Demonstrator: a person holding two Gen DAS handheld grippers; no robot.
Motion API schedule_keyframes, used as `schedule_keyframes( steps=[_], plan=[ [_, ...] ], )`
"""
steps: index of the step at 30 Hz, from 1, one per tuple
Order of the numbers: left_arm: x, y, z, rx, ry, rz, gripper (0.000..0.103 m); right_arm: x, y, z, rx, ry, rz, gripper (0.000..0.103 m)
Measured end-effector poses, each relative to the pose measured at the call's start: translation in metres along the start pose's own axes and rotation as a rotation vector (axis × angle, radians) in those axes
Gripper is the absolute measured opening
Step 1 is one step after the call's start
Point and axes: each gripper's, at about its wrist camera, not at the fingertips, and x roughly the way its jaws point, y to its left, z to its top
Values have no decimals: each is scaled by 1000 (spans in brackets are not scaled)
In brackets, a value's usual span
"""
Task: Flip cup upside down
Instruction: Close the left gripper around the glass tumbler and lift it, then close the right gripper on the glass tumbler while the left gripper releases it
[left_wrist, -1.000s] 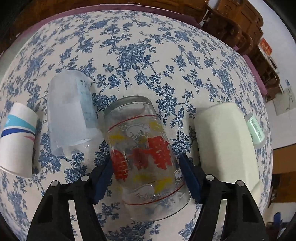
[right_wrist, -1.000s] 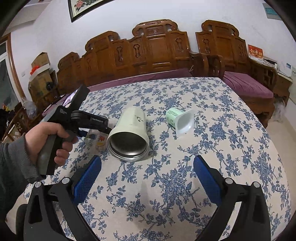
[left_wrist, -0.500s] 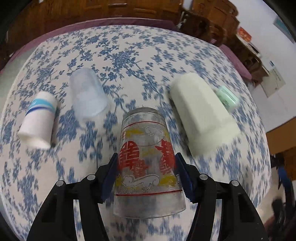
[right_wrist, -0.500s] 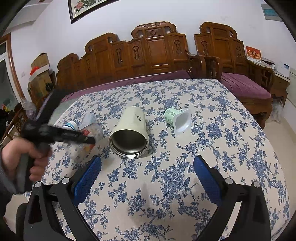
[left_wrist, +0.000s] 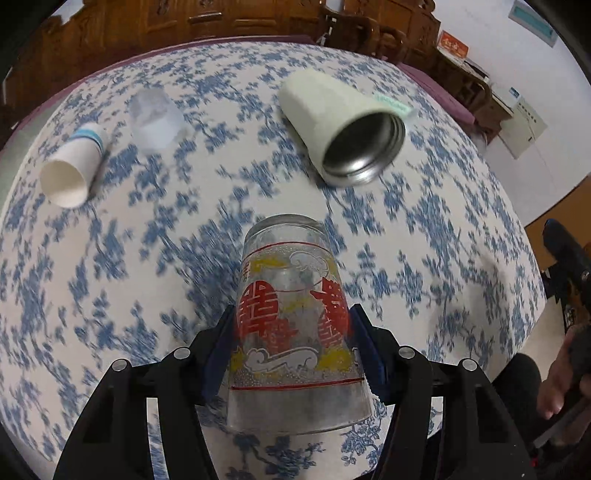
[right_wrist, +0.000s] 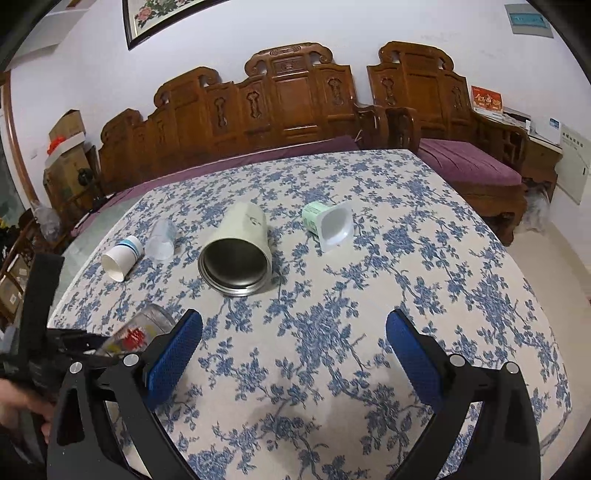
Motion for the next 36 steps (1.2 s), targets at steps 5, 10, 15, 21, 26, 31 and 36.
schedule_keyframes(
  steps=[5, 10, 15, 21, 26, 31, 36],
  plan=[
    [3, -6, -8, 23, -11, 36, 58, -5, 1, -2, -6, -3, -8, 100],
    [-7, -1, -11, 21, -55, 38, 59, -10, 9, -2, -25, -5, -15, 100],
    [-28, 12, -21, 10, -121, 51, 59, -14, 26, 2, -67, -5, -15, 100],
    [-65, 44, -36, -43, -228, 70, 64, -11, 57, 7, -115, 1, 10, 100],
    [-92, 66, -45, -68, -317, 126, 79, -1, 93, 11, -161, 28, 48, 100],
    [-111, 84, -51, -91, -405, 205, 95, 9, 124, 11, -204, 62, 83, 100],
    [-111, 101, -60, -103, -415, 226, 95, 26, 139, 7, -212, 126, 112, 100]
  ],
)
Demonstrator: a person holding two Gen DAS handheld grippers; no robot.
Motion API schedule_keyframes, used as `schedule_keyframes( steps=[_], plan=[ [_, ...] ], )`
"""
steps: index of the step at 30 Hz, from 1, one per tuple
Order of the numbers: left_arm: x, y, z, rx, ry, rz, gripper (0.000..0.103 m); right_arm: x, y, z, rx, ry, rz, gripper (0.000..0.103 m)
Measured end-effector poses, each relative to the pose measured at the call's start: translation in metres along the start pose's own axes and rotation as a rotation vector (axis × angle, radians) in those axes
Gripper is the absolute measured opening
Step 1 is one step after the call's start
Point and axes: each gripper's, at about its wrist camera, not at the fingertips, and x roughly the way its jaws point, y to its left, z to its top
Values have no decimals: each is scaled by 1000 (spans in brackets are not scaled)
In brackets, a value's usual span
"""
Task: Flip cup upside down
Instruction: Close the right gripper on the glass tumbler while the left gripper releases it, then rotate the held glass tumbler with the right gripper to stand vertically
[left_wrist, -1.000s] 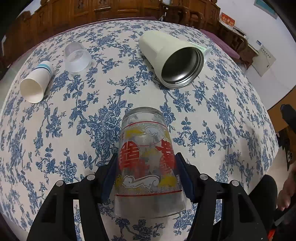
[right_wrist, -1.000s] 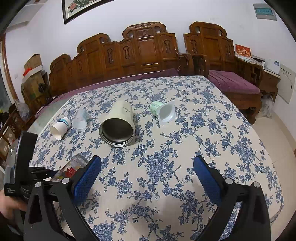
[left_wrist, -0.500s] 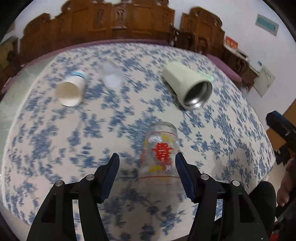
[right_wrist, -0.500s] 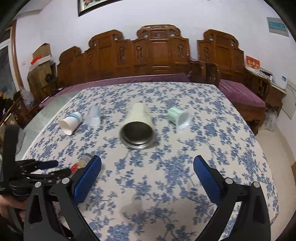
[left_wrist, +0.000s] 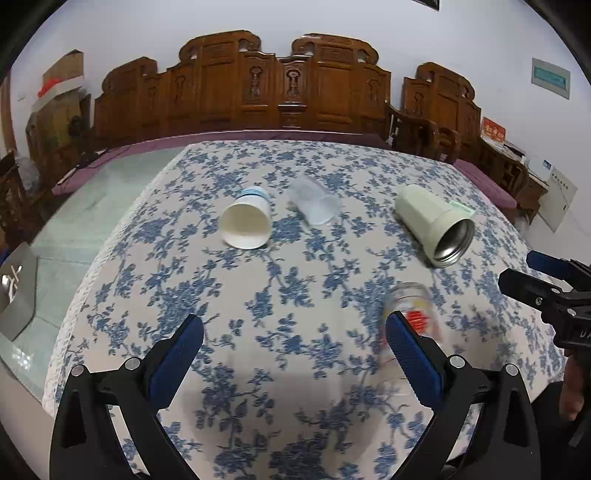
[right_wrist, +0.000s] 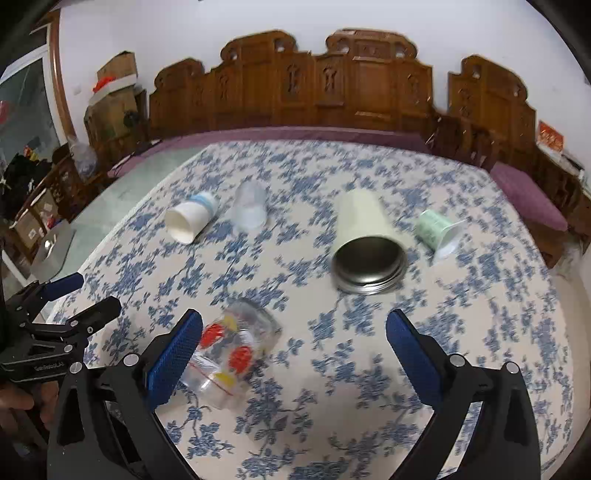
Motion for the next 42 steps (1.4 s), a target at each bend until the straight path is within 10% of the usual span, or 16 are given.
schedule_keyframes(
  steps=[19, 42],
  plan=[
    [11, 13, -2, -6, 14, 8, 95, 120, -6, -14, 237, 410, 137, 86],
    [12, 10, -2, -3, 15, 2, 95, 132, -12, -5, 295, 469, 177, 59]
  ],
)
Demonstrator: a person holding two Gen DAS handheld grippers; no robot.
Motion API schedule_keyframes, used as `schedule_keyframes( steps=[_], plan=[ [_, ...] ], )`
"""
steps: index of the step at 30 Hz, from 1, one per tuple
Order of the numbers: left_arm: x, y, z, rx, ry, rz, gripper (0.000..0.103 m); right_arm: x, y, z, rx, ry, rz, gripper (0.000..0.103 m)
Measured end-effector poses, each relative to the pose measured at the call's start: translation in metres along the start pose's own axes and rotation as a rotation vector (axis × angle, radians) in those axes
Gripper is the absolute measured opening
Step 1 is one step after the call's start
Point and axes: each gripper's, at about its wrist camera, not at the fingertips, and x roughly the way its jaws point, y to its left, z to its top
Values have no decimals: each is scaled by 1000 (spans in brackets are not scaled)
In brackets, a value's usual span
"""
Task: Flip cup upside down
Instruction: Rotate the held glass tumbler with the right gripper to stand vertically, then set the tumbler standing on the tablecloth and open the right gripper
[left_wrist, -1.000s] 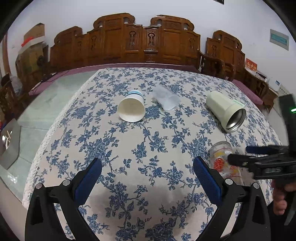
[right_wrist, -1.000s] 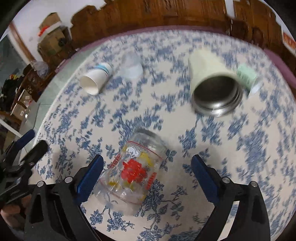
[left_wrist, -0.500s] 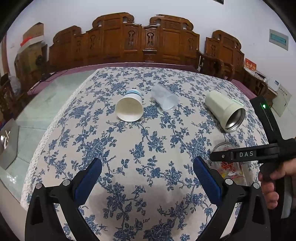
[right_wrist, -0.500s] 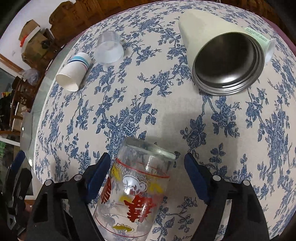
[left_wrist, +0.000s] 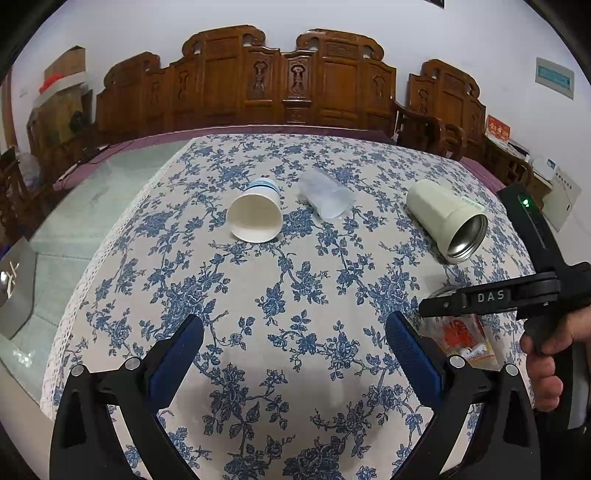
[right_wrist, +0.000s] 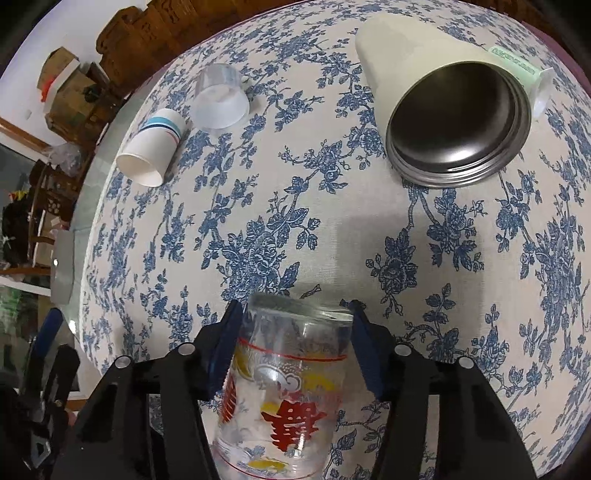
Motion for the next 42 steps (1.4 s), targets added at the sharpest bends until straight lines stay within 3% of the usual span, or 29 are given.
schedule_keyframes(
  steps=[8, 18, 22, 31, 36, 42],
  plan=[
    [1, -1, -1, 3, 0, 1, 95, -27, 4, -1, -61, -100, -2, 57],
    [0, -3, -1, 6, -5, 1, 95, -69, 39, -21, -343, -325, -150, 56],
    [0, -4, -1, 11, -4, 5, 95, -73, 42, -34, -418, -372, -187, 56],
    [0, -5, -1, 13, -5, 5, 95, -74, 39, -42, -421, -406, -187, 57],
    [-1, -6, -1, 14, -8, 4, 95, -76, 38, -43, -387, -416, -146, 57],
    [-4, -11, -3, 29, -11, 15, 95, -91, 27, -57, -352, -457, -127, 72]
  ],
)
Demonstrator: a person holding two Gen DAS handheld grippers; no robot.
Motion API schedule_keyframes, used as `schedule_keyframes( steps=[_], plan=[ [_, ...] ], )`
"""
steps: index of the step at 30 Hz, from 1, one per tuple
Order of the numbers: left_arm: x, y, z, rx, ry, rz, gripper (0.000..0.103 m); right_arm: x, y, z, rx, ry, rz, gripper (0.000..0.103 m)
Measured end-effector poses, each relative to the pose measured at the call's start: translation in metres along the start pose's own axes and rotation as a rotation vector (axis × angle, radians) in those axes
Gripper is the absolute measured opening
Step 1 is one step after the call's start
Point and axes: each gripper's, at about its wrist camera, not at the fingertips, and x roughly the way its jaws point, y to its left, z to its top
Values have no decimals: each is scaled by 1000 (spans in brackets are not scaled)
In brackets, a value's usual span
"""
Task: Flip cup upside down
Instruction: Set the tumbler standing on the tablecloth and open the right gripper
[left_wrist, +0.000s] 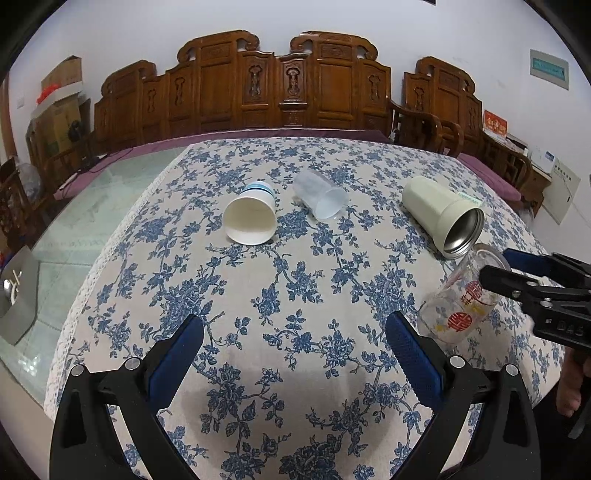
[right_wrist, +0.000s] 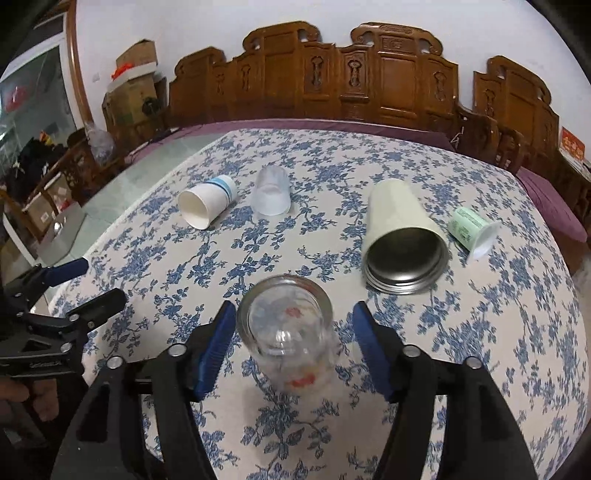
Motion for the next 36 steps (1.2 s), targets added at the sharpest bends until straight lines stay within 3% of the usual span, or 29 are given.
schedule_keyframes(
  steps=[4, 8, 21, 25, 36],
  plan=[
    [-3, -8, -2, 15, 8, 14, 95, -22, -10, -12, 41, -36, -28, 89],
    [-13, -21, -6, 40, 6, 34, 95, -46, -19, -29, 83, -58, -46, 99],
    [-49, -52, -37, 49, 61, 28, 95, -96, -27, -63, 130, -91, -71, 100],
    [-65, -57, -42, 48, 57, 16, 95, -121, -24, -70, 128, -142, -80, 100],
    [-158, -73, -28, 50, -161, 13, 95, -213, -5, -67, 98, -347, -116, 100]
  ],
)
